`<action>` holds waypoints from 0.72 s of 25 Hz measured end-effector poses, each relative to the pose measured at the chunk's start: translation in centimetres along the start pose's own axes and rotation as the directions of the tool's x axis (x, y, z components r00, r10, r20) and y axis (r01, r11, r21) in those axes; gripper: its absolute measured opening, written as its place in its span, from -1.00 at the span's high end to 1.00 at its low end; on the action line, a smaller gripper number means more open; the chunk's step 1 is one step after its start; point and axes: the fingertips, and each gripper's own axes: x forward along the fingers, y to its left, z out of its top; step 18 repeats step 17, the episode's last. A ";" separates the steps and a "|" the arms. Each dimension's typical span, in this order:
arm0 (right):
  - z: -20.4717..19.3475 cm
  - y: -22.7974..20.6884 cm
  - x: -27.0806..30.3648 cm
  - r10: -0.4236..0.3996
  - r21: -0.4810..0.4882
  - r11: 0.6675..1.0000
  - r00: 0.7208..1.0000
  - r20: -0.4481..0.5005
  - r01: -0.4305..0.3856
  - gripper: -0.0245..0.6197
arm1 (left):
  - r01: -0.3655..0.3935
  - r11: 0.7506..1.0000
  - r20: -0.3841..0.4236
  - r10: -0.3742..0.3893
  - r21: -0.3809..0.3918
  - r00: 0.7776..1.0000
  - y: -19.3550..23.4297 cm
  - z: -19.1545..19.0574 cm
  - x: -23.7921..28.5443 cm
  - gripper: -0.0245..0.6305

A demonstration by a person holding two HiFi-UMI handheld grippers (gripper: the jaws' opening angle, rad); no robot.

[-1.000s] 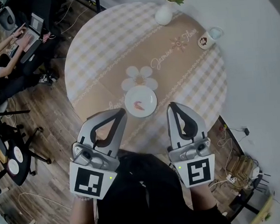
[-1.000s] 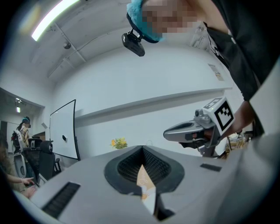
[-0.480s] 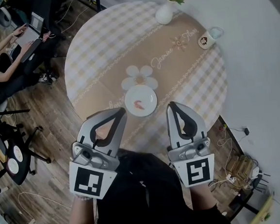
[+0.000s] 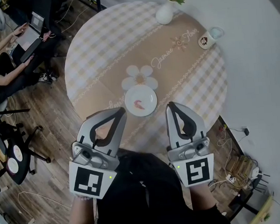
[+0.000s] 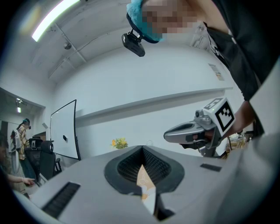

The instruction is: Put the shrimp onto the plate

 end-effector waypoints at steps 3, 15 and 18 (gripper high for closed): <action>-0.2 0.1 0.0 0.008 -0.004 1.000 1.000 -0.011 -0.008 0.92 | 0.000 1.000 -0.001 0.000 0.001 1.000 0.0 0.0 0.0 0.93; -0.4 0.4 0.1 0.022 -0.010 1.000 1.000 -0.022 -0.023 0.92 | -0.001 1.000 0.000 0.001 0.001 1.000 -0.1 0.0 0.0 0.93; -0.5 0.5 0.1 0.024 -0.011 1.000 0.999 -0.022 -0.024 0.92 | 0.000 1.000 -0.001 0.000 0.003 1.000 -0.2 0.0 0.1 0.93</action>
